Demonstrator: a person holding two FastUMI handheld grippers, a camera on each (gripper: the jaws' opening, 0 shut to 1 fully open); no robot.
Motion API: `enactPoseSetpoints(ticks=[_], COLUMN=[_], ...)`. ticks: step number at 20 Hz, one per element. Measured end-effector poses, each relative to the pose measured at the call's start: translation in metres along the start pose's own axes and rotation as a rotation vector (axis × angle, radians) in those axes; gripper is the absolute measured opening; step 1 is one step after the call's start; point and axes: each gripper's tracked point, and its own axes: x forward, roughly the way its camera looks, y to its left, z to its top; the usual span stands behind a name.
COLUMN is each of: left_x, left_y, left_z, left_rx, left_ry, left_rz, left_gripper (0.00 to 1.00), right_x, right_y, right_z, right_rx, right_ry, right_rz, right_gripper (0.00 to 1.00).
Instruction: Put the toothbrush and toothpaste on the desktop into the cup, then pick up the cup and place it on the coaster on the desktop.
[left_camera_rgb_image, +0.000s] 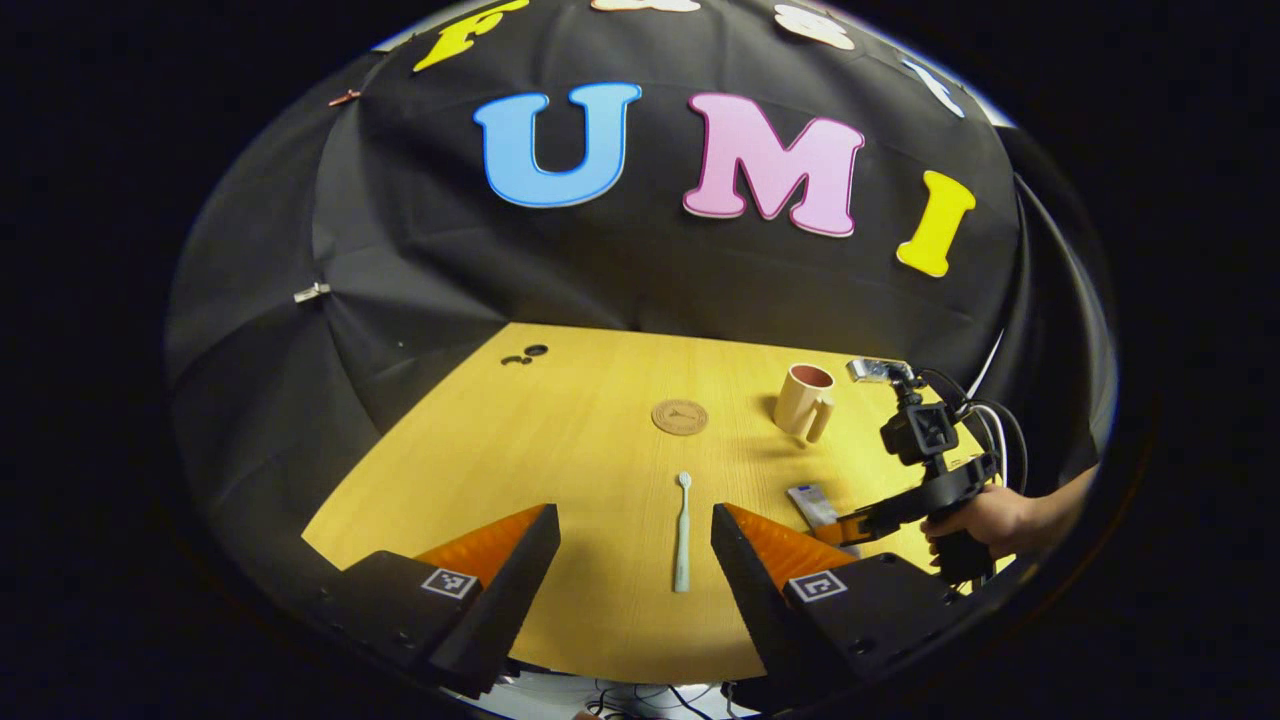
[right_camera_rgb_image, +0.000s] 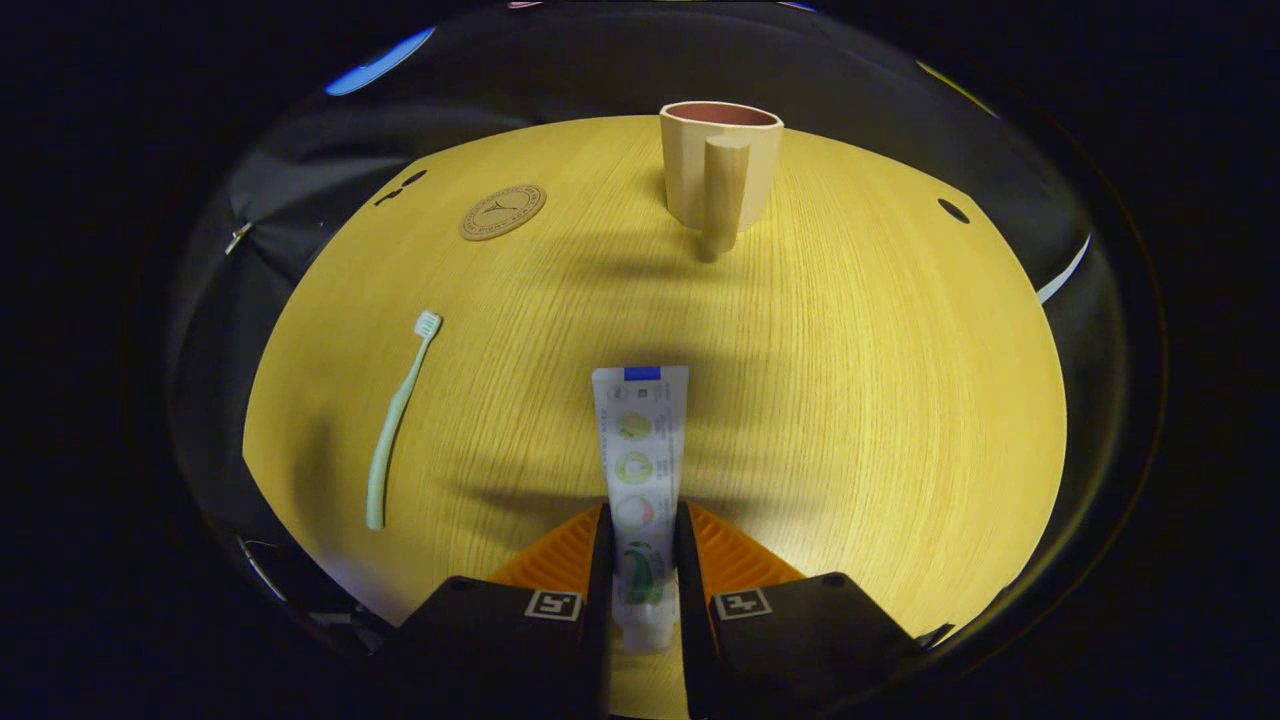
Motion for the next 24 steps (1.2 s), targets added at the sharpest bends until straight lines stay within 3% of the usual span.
enactPoseSetpoints(ticks=[1,2,3,6,13,18,24], left_x=[0.011,0.025,0.036,0.075,0.138,0.156,0.162], left_y=[-0.002,-0.007,-0.013,-0.019,-0.039,-0.041,-0.042], left_z=[-0.007,-0.015,-0.022,-0.050,-0.089,-0.104,-0.113], left_rx=[0.000,0.001,0.005,0.038,0.114,0.144,0.158], left_ry=[0.042,0.088,0.136,0.274,0.456,0.545,0.638], left_rz=[-0.015,-0.043,-0.075,-0.107,-0.091,-0.070,-0.066], left_gripper=[0.97,0.97,0.97,0.96,0.93,0.89,0.74], right_x=[-0.002,-0.002,-0.002,-0.005,-0.018,-0.042,-0.060], right_y=[-0.002,-0.005,-0.008,-0.019,-0.031,-0.040,-0.044], right_z=[0.000,-0.001,-0.001,-0.005,-0.022,-0.014,-0.004], right_rx=[0.008,0.013,0.014,-0.008,0.055,0.071,0.077], right_ry=[0.001,-0.002,-0.006,-0.018,-0.017,-0.090,-0.146], right_rz=[0.004,0.002,0.003,-0.005,0.010,0.012,0.013], right_gripper=[0.33,0.27,0.33,0.33,0.33,0.33,0.33])
